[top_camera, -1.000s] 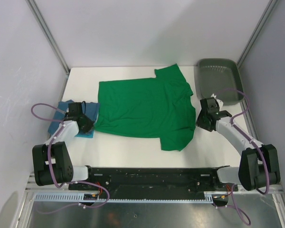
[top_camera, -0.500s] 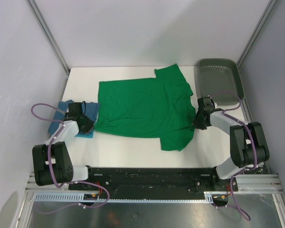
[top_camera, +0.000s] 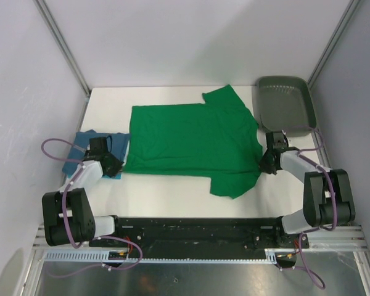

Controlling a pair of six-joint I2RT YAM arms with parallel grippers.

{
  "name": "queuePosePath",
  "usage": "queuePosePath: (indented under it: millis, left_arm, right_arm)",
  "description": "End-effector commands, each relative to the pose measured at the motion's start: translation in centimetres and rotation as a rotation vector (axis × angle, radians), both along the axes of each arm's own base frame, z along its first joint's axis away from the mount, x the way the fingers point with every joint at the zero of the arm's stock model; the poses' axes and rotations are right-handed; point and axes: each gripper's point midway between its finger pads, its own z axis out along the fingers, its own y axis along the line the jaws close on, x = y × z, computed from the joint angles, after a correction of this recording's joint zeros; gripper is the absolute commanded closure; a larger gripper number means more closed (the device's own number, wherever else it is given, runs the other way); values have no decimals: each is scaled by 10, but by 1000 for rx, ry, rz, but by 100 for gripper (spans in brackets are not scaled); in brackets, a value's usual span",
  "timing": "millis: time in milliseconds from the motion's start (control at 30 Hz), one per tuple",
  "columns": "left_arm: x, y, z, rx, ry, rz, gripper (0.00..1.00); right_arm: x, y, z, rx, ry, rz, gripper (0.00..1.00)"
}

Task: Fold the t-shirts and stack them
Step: Flatten out the tshirt, then grap the side of the flattened tshirt closest away from the robot with both arms

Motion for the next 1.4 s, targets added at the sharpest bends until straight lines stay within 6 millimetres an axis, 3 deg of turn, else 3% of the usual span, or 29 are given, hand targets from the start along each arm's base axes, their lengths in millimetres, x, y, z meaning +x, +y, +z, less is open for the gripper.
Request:
queuePosePath:
  millis: [0, 100, 233, 367, 467, 600, 833, 1367]
  left_arm:
    - [-10, 5, 3, 17, -21, 30, 100]
    - [-17, 6, 2, 22, -28, 44, 100]
    - [-19, 3, 0, 14, -24, 33, 100]
    - [-20, 2, -1, 7, -22, 29, 100]
    - [-20, 0, -2, -1, -16, 31, 100]
    - [-20, -1, -2, -4, -16, 30, 100]
    - [-24, -1, -3, -1, -17, 33, 100]
    - [-23, -1, -2, -3, -21, 36, 100]
  right_arm:
    - [-27, -16, 4, -29, 33, -26, 88]
    - [-29, -9, 11, 10, 11, -4, 73]
    - [-28, -3, 41, 45, -67, 21, 51]
    - [-47, 4, 67, 88, -99, 39, 50]
    - [-65, 26, 75, 162, -101, 77, 51]
    - [-93, 54, 68, 208, -39, 102, 52]
    - [-137, 73, 44, 270, 58, 26, 61]
    - [-135, 92, 16, 318, 47, 21, 60]
